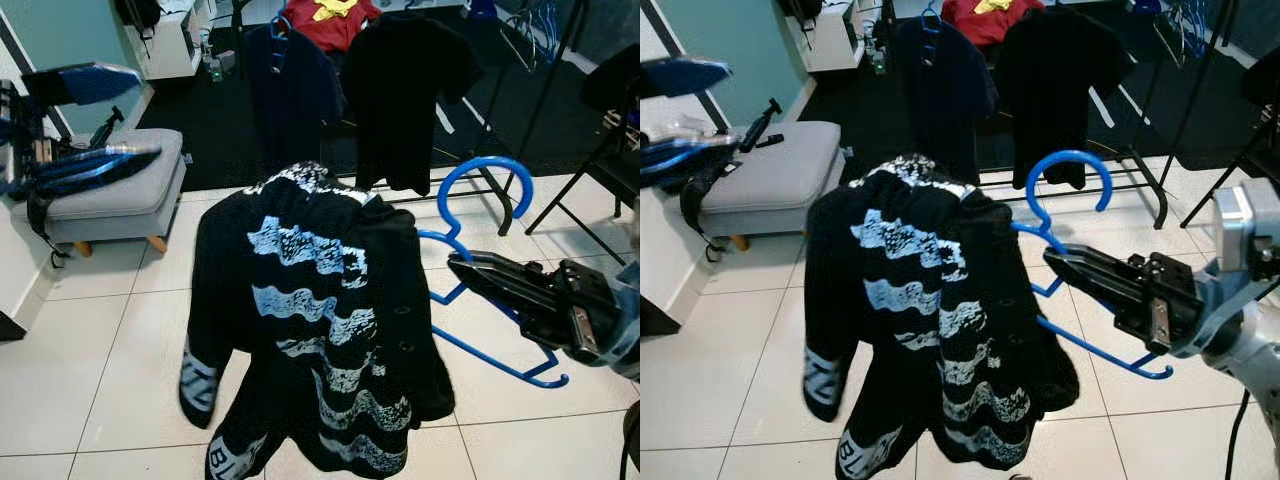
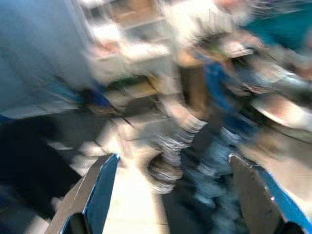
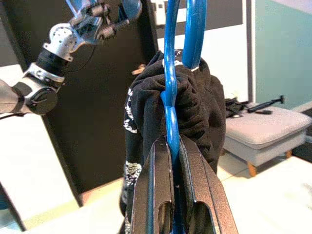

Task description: Hang hanger

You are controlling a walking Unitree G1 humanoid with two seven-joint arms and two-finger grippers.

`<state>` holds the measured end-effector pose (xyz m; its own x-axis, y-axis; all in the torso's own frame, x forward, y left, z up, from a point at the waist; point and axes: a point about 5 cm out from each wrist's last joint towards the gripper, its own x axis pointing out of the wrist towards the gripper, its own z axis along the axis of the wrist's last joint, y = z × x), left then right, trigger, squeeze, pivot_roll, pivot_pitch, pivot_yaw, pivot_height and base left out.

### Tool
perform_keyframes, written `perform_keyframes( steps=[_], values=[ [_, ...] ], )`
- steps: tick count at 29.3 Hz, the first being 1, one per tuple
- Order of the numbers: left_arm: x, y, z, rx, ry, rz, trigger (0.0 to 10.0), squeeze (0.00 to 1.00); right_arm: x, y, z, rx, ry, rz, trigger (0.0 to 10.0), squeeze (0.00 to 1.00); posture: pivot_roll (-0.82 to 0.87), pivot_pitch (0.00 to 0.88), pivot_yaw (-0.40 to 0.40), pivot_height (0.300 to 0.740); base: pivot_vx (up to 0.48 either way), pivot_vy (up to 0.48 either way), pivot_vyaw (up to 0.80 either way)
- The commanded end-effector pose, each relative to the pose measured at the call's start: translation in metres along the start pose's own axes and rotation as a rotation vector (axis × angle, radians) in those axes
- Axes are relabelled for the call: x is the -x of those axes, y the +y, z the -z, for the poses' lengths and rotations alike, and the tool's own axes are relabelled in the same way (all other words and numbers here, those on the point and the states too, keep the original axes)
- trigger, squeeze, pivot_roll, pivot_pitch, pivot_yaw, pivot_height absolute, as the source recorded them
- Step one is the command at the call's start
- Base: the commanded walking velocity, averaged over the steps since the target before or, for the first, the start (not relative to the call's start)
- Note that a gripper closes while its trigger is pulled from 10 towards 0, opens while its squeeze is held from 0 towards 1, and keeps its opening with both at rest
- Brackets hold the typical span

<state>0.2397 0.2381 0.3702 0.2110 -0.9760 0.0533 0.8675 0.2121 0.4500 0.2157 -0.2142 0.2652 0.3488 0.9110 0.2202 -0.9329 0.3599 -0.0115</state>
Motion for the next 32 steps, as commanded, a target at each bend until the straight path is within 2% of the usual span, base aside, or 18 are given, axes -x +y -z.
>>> perform_keyframes(
  steps=[1,2,3,5,6,7,8,9,11,13,16,19,21,22,28,30,31,32],
  values=[
    [-0.019,-0.013,0.016,0.073,0.051,0.163,10.0,0.00,-0.007,0.006,0.002,-0.022,-0.006,-0.070,0.0,0.00,-0.02,0.133,0.069,0.740,0.000,0.000,0.00],
    [-0.027,-0.016,0.024,0.092,0.061,0.199,10.0,0.00,-0.009,0.006,0.004,-0.031,0.000,-0.082,0.0,0.00,-0.02,0.133,0.069,0.740,0.000,0.000,0.00],
    [-0.027,-0.016,0.024,0.092,0.061,0.199,10.0,0.00,-0.009,0.006,0.004,-0.031,0.000,-0.082,0.0,0.00,-0.02,0.133,0.069,0.740,0.000,0.000,0.00],
    [-0.043,-0.023,0.038,0.112,0.078,0.263,10.0,0.00,-0.014,0.007,0.016,-0.048,0.064,-0.108,0.0,0.00,-0.02,0.133,0.070,0.740,0.000,0.000,0.00],
    [-0.043,-0.023,0.038,0.112,0.078,0.263,10.0,0.00,-0.014,0.007,0.016,-0.048,0.064,-0.108,0.0,0.00,-0.02,0.133,0.070,0.740,0.000,0.000,0.00],
    [-0.057,-0.027,0.046,0.137,0.049,0.303,10.0,0.00,-0.019,0.008,0.028,-0.059,0.123,-0.130,0.0,0.00,-0.02,0.131,0.072,0.740,0.000,0.000,0.00],
    [-0.057,-0.027,0.046,0.137,0.049,0.303,10.0,0.00,-0.019,0.008,0.028,-0.059,0.123,-0.130,0.0,0.00,-0.02,0.131,0.072,0.740,0.000,0.000,0.00],
    [-0.064,-0.028,0.049,0.154,0.032,0.304,10.0,0.00,-0.023,0.007,0.031,-0.060,0.132,-0.139,0.0,0.00,-0.02,0.133,0.072,0.740,0.000,0.000,0.00],
    [-0.064,-0.028,0.049,0.154,0.032,0.304,10.0,0.00,-0.023,0.007,0.031,-0.060,0.132,-0.139,0.0,0.00,-0.02,0.133,0.072,0.740,0.000,0.000,0.00],
    [-0.073,-0.029,0.052,0.179,0.010,0.301,10.0,0.00,-0.028,0.004,0.035,-0.054,0.144,-0.149,0.0,0.00,-0.02,0.133,0.072,0.740,0.000,0.000,0.00],
    [-0.077,-0.029,0.054,0.184,0.009,0.290,10.0,0.00,-0.030,0.002,0.037,-0.053,0.152,-0.153,0.0,0.00,-0.02,0.131,0.068,0.740,0.000,0.000,0.00],
    [-0.078,-0.035,0.063,0.188,0.068,0.294,10.0,0.00,-0.034,-0.001,0.041,-0.054,0.165,-0.162,0.0,0.00,-0.01,0.134,0.063,0.740,0.000,0.000,0.00],
    [-0.078,-0.035,0.063,0.188,0.068,0.294,10.0,0.00,-0.034,-0.001,0.041,-0.054,0.165,-0.162,0.0,0.00,-0.01,0.134,0.063,0.740,0.000,0.000,0.00],
    [-0.079,-0.037,0.069,0.182,0.111,0.275,10.0,0.00,-0.035,-0.001,0.041,-0.054,0.165,-0.164,0.0,0.00,-0.01,0.135,0.062,0.740,0.000,0.000,0.00],
    [-0.081,-0.038,0.074,0.174,0.144,0.261,10.0,0.00,-0.036,-0.001,0.042,-0.055,0.164,-0.166,0.0,0.00,-0.01,0.136,0.062,0.740,0.000,0.000,0.00],
    [-0.083,-0.040,0.081,0.157,0.197,0.247,10.0,0.00,-0.036,-0.001,0.042,-0.055,0.164,-0.167,0.0,0.00,-0.01,0.137,0.062,0.740,0.000,0.000,0.00],
    [-0.089,-0.041,0.092,0.144,0.251,0.208,10.0,0.00,-0.037,-0.001,0.043,-0.054,0.165,-0.170,0.0,0.00,-0.01,0.140,0.061,0.740,0.000,0.000,0.00],
    [-0.089,-0.041,0.092,0.144,0.251,0.208,10.0,0.00,-0.037,-0.001,0.043,-0.054,0.165,-0.170,0.0,0.00,-0.01,0.140,0.061,0.740,0.000,0.000,0.00]
  ],
)
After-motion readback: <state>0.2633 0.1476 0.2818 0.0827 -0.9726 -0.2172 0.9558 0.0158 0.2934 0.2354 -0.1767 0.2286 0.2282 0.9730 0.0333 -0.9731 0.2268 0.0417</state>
